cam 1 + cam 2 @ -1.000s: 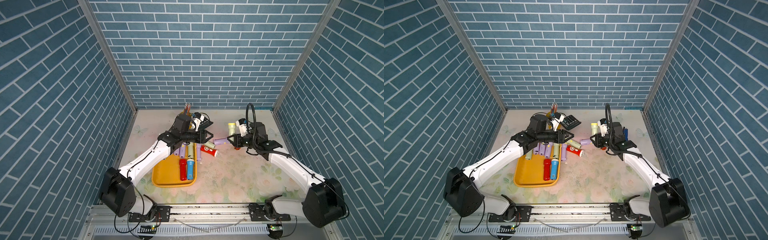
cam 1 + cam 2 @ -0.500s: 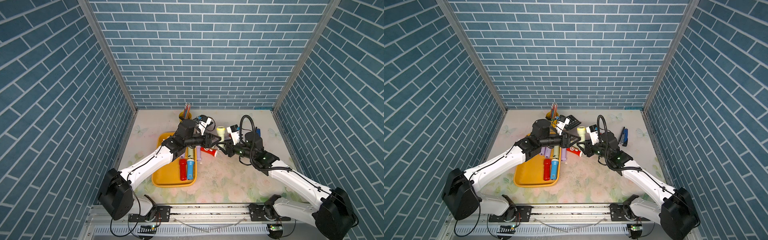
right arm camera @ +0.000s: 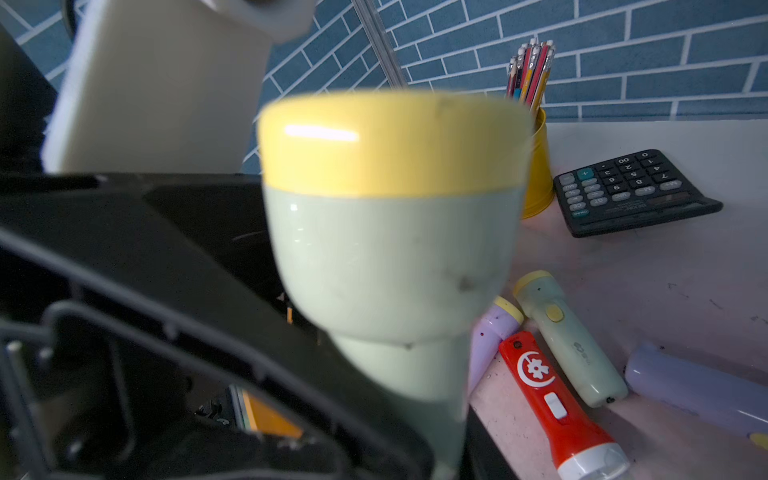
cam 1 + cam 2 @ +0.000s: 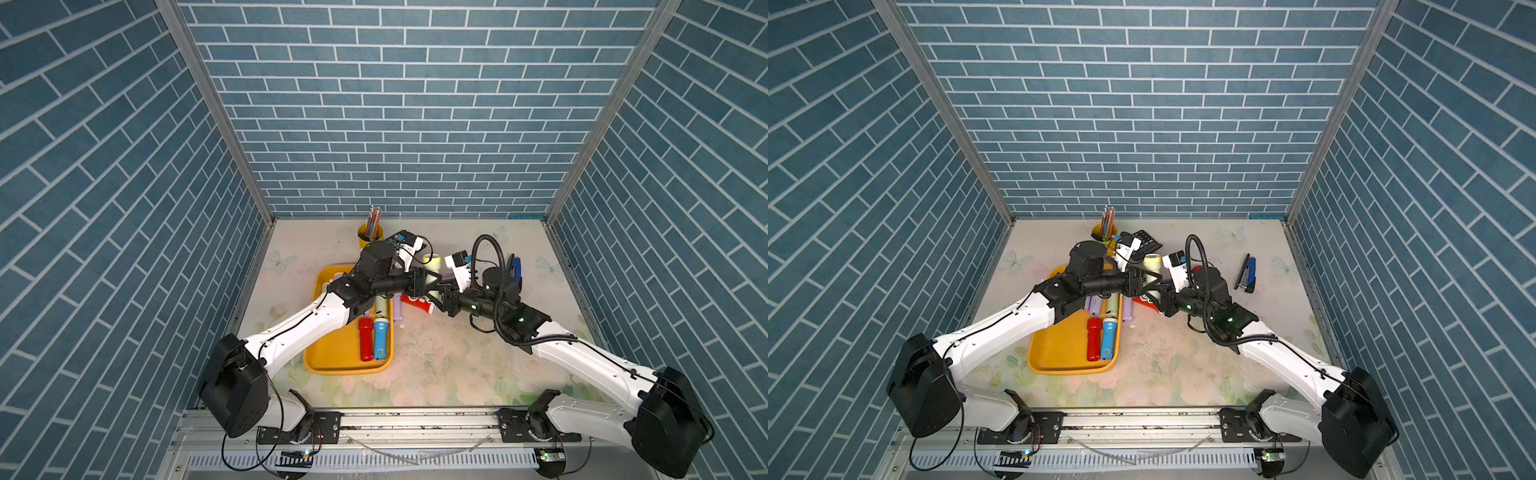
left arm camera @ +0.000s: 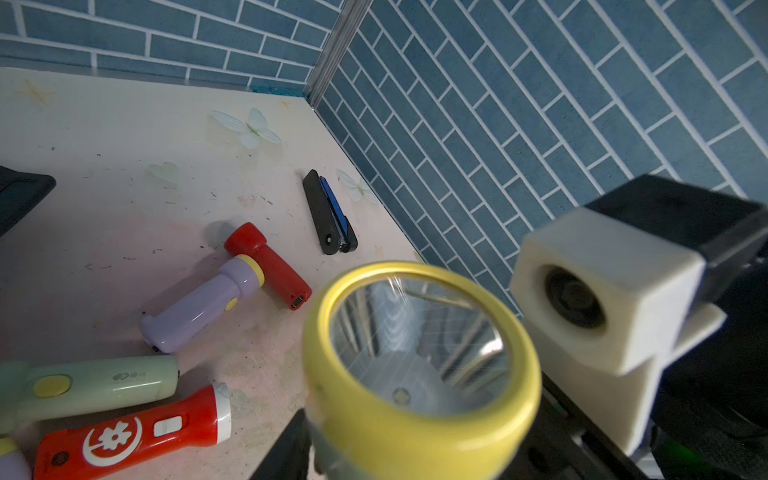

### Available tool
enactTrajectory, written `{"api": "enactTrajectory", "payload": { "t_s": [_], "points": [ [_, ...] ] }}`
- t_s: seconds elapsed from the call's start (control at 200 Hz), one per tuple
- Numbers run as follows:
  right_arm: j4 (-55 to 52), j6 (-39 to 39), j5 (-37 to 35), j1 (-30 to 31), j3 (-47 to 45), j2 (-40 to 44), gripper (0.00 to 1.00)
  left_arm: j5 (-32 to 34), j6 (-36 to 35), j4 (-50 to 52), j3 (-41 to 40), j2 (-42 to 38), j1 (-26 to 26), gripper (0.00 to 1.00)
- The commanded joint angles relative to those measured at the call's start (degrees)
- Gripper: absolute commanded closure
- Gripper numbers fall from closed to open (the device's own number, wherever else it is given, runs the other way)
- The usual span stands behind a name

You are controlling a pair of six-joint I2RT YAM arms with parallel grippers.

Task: Put the flashlights into the storage boxes
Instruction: Pick up the flashlight from the center of the board.

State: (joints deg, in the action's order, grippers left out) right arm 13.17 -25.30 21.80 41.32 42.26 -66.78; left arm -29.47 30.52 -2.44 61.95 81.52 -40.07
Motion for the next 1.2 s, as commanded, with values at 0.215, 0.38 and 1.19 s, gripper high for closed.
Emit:
{"api": "enactTrajectory", "payload": {
  "t_s": [0.215, 0.38, 1.19],
  "points": [
    [2.2, -1.2, -2.9, 0.6, -0.6, -1.2, 0.74, 5.9, -2.9, 7.1, -0.3, -2.3, -0.3, 0.62],
    [0.3, -1.3, -4.1, 0.7, -0.1, -1.4, 0.61, 8.0, -4.0, 10.7, 0.1, -3.1, -0.3, 0.67],
    [-3.2, -1.0, -4.9, 0.3, 0.9, -0.2, 0.01, 8.2, -8.3, 40.2, 5.6, -6.2, 10.4, 0.69]
  ]
}}
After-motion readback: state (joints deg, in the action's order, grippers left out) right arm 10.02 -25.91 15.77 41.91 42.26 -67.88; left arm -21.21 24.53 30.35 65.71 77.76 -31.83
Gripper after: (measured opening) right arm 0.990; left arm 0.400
